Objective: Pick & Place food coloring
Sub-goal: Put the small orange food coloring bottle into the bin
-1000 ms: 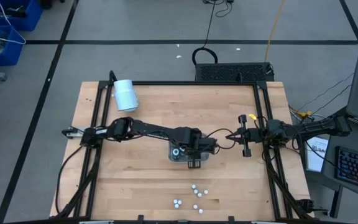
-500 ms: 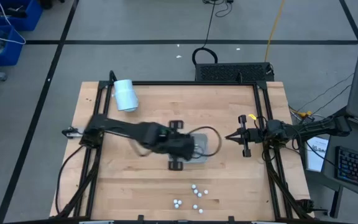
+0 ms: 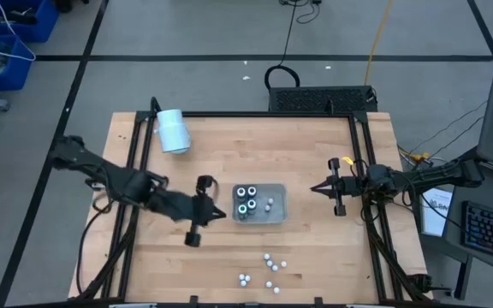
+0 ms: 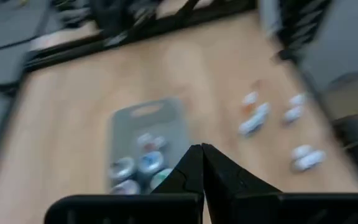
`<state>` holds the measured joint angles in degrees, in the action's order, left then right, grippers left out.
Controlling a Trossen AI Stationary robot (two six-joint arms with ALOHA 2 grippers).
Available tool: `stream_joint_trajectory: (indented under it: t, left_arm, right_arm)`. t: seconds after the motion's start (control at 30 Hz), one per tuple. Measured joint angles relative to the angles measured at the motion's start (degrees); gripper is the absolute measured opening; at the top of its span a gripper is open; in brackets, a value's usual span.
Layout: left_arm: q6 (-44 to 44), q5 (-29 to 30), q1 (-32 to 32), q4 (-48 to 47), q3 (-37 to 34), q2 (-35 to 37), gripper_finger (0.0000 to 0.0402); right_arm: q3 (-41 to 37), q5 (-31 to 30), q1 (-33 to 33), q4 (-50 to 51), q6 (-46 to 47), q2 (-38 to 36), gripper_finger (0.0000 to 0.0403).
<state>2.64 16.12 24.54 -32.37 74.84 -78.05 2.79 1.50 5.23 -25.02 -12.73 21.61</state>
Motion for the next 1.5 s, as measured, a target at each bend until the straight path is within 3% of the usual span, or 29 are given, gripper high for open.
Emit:
stream_joint_trajectory:
  t: [0.1, 0.27, 0.43, 0.57, 0.83, 1.03, 1.13, 1.27, 1.4, 1.5]
  left_arm:
    - [-1.68, -7.97, -3.42, 18.24, -16.62, 7.1, 0.0005]
    - [-3.47, -13.22, -7.82, 41.36, -38.59, 17.73, 0.0004]
    - [-1.43, -12.52, -9.49, 52.47, -53.34, 28.71, 0.0003]
    - [-0.6, -9.1, -10.01, 55.01, -60.98, 34.71, 0.0003]
    - [-3.41, -6.01, -11.08, 57.82, -68.84, 37.52, 0.0002]
    - [-6.5, 7.82, -11.11, 57.96, -71.12, 37.49, 0.0018]
    - [-5.34, 10.47, -11.09, 57.77, -71.51, 37.48, 0.0032]
    - [-5.74, 10.53, -11.08, 57.89, -71.51, 37.47, 0.004]
    - [-5.5, 10.49, -11.08, 57.93, -71.51, 37.47, 0.0036]
    - [-3.89, 10.49, -11.08, 57.93, -71.51, 37.47, 0.0035]
  right_arm:
    - [0.0, 0.03, -0.01, -0.01, 0.02, 0.18, 0.0]
    - [0.0, 0.05, 0.0, 0.1, 0.04, 0.24, 0.0]
    - [0.0, 0.07, 0.0, 0.07, -0.09, 0.26, 0.0]
    - [0.0, 0.06, 0.0, 0.0, -2.12, 0.28, 0.0]
    - [0.0, 0.07, 0.0, -0.44, -2.47, 0.33, 0.0]
    - [3.04, 0.02, 0.34, 6.82, -1.87, 2.6, 0.0]
    - [9.45, -3.1, 2.17, 12.24, -1.79, 5.97, 0.0]
    - [20.54, -13.28, 5.14, 27.65, -0.74, 13.61, 0.0]
    - [32.59, -13.89, 9.76, 36.6, 3.98, 23.82, 0.0]
    - [40.29, -21.65, 14.26, 43.03, 6.54, 33.36, 0.0]
